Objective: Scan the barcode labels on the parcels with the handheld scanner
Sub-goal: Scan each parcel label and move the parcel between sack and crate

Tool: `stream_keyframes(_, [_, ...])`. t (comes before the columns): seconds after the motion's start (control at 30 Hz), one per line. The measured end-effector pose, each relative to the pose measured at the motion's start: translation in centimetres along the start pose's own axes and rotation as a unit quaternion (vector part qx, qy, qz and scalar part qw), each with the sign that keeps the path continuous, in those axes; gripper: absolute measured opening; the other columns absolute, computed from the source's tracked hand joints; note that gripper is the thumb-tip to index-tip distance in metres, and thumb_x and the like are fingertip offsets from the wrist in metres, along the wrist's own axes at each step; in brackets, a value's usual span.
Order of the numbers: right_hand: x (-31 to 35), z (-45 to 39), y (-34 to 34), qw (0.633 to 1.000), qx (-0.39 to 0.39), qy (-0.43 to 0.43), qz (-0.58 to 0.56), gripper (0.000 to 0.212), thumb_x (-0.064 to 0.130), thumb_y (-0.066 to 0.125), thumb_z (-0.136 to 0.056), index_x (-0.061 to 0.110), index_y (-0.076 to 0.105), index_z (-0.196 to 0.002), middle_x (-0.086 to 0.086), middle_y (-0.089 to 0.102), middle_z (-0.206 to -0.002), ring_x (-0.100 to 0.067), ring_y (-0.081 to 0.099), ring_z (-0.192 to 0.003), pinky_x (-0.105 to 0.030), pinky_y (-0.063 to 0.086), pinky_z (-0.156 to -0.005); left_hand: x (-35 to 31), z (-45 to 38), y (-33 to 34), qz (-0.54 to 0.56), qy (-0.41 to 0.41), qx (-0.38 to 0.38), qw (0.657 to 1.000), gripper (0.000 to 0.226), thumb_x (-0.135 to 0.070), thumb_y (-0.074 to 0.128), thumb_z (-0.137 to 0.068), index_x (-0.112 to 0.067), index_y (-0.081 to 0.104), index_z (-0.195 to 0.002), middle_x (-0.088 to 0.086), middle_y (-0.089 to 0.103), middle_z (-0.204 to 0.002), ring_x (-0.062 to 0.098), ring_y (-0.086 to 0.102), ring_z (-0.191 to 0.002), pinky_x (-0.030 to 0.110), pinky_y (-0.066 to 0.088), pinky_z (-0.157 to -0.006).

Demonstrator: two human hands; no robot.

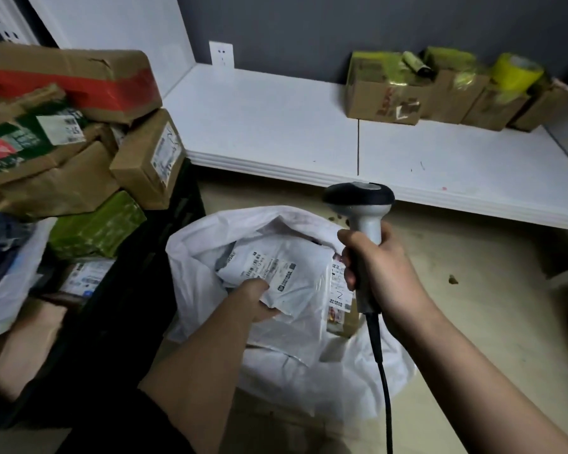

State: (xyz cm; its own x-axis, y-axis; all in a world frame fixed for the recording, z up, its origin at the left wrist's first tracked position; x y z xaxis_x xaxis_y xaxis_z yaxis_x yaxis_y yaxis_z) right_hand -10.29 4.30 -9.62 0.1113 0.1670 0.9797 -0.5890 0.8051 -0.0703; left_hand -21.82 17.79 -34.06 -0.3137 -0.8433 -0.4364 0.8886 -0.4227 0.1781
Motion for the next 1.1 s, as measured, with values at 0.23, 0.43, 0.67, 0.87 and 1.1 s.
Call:
stream_keyframes(0.23, [1.0, 1.7, 2.5, 1.000, 0.019, 0.008, 0.014, 0.018, 0.016, 0.058, -0.092, 0.013, 0.048, -0.107, 0.004, 0.048, -0.052, -0.010, 0.042, -0.036, -0.023, 0.030, -0.039, -1.8, 4.3, -4.0, -0.275, -0.031, 0.022, 0.961, 0.053, -0.028, 0.044, -0.101, 0.010, 0.036, -0.137, 0.027, 0.057, -0.123, 0.035, 0.059, -0.115, 0.036, 0.049, -0.089])
stream_keyframes(0.43, [4.2, 5.0, 7.8, 0.998, 0.055, -0.021, 0.018, 0.017, 0.015, 0.057, -0.093, 0.009, 0.046, -0.105, 0.001, 0.049, -0.055, -0.012, 0.042, -0.037, -0.024, 0.032, -0.039, -7.7, 12.0, -9.2, -0.324, 0.120, -0.027, 0.938, 0.028, -0.026, 0.045, -0.099, -0.004, 0.059, -0.089, 0.012, 0.066, -0.082, 0.020, 0.064, -0.068, 0.028, 0.052, -0.067])
stream_keyframes(0.67, [6.9, 10.2, 17.7, 0.990, 0.136, -0.040, -0.012, 0.013, 0.013, 0.055, -0.095, 0.009, 0.044, -0.098, -0.002, 0.049, -0.056, -0.012, 0.041, -0.036, -0.020, 0.031, -0.037, -14.3, 23.7, -21.0, -0.346, 0.312, -0.131, 0.875, 0.018, -0.022, 0.047, -0.099, -0.012, 0.061, -0.093, 0.003, 0.066, -0.080, 0.015, 0.061, -0.064, 0.026, 0.047, -0.059])
stream_keyframes(0.87, [6.6, 13.6, 24.7, 0.980, 0.190, -0.039, -0.031, 0.011, 0.008, 0.055, -0.095, 0.008, 0.044, -0.094, -0.006, 0.046, -0.057, -0.014, 0.040, -0.037, -0.022, 0.033, -0.038, -17.0, 29.8, -34.3, -0.436, 0.365, -0.335, 0.751, 0.032, -0.034, 0.060, -0.089, -0.019, 0.057, -0.117, 0.006, 0.062, -0.115, 0.026, 0.059, -0.106, 0.035, 0.047, -0.086])
stream_keyframes(1.1, [4.7, 14.6, 30.0, 0.973, 0.227, -0.036, -0.011, 0.012, 0.005, 0.055, -0.094, 0.007, 0.043, -0.090, -0.005, 0.046, -0.053, -0.015, 0.039, -0.034, -0.025, 0.032, -0.036, -15.2, 30.9, -47.8, -0.305, 0.300, -0.512, 0.745, 0.081, -0.048, 0.065, -0.083, -0.015, 0.027, -0.146, 0.019, 0.025, -0.149, 0.035, 0.024, -0.138, 0.043, 0.025, -0.111])
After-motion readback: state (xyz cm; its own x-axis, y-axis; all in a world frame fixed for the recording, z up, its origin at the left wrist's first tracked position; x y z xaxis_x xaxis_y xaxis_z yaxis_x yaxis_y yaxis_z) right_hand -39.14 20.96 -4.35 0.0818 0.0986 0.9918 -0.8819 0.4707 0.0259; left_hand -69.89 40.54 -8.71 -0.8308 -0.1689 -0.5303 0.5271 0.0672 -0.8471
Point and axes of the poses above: each hand's wrist, its own z-axis away from the middle knuckle, its own y-axis out of the palm, x = y × z, the point moved 10 cm from there along -z, towards the middle knuckle
